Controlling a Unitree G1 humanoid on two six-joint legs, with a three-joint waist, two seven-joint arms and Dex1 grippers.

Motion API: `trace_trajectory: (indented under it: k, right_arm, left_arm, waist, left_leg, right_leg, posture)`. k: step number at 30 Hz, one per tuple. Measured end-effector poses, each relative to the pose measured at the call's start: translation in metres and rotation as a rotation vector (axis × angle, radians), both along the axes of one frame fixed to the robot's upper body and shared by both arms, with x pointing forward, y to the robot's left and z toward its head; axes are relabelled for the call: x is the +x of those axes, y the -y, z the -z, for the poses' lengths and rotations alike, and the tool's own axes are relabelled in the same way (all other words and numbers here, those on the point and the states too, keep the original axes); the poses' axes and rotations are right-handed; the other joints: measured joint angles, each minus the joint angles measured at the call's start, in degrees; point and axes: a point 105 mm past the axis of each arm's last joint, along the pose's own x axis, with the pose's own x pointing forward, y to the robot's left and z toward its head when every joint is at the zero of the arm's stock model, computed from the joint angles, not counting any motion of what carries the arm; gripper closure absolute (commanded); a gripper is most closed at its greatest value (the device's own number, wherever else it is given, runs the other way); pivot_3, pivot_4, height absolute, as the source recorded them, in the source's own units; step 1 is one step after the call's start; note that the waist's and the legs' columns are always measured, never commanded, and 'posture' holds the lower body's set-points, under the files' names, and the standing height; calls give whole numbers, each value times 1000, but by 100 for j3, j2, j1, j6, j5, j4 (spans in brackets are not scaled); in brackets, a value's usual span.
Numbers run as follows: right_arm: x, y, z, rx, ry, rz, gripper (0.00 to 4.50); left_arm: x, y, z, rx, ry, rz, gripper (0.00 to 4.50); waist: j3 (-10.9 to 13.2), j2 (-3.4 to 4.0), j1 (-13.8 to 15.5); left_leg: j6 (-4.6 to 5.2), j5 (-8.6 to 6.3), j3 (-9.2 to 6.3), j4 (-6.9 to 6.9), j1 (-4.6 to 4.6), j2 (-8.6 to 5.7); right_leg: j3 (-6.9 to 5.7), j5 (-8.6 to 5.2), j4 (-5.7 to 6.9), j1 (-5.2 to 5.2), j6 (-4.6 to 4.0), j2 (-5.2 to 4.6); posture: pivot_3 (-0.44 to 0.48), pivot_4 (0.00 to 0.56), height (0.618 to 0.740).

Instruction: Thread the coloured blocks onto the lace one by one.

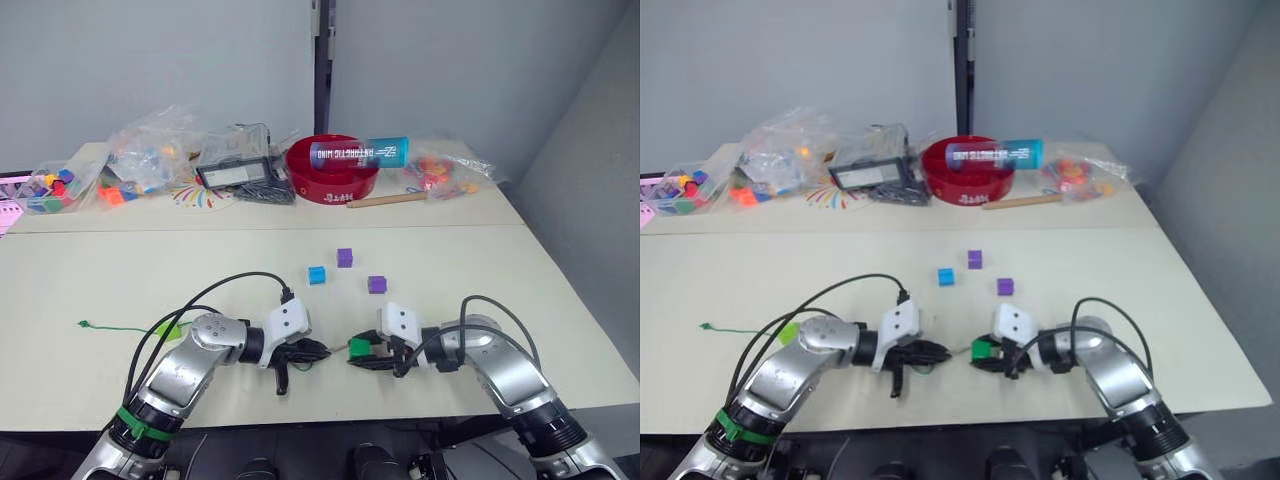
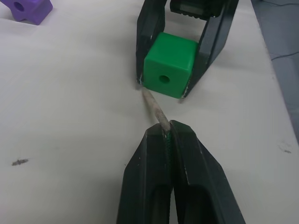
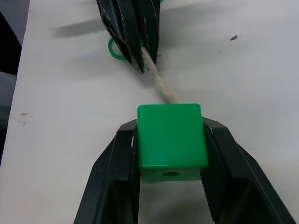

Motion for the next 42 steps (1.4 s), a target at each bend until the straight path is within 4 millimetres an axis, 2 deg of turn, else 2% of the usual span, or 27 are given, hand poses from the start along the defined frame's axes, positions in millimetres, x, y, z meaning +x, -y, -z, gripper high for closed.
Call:
trace_trajectory:
  k: [4,10,26,30,42]
  right_arm:
    - [-3,4,1,-12,-7,-13,3316]
    - [-7,6,2,-37,-2,-33,3316]
    - [-14,7,1,-69,-8,-39,3316]
    - [-13,6,0,-70,-8,-31,3316]
    - [-12,3,0,-67,-20,-17,3316]
  left_arm:
    - [-11,3,2,-29,-32,-14,4500]
    - [-16,4,-1,-38,-32,-21,4500]
    - [-14,4,-2,-12,-17,-69,4500]
    - [-12,11,-7,-18,5,-54,4500]
    - [-8,13,-8,-14,7,-55,4500]
  waist:
    - [0,0,38]
    - [0,0,48]
    - [0,0,47]
    - [0,0,36]
    - [0,0,-2]
  left_leg:
    - [0,-1,1,0,-10,-2]
    - [1,-1,1,0,-10,-4]
    - [1,-1,2,0,-9,-4]
    - [1,-1,2,0,-7,-4]
    - [1,-1,2,0,0,-4]
  right_leg:
    - [-5,2,-19,4,5,-7]
    - [-5,3,-21,3,6,-8]
    - [-4,3,-22,4,6,-9]
    - [-4,4,-21,5,6,-7]
    - [-3,5,-20,12,7,-7]
  posture:
    - [0,150,731]
    - [0,150,731]
    - [0,150,731]
    - [0,150,731]
    - [0,150,731]
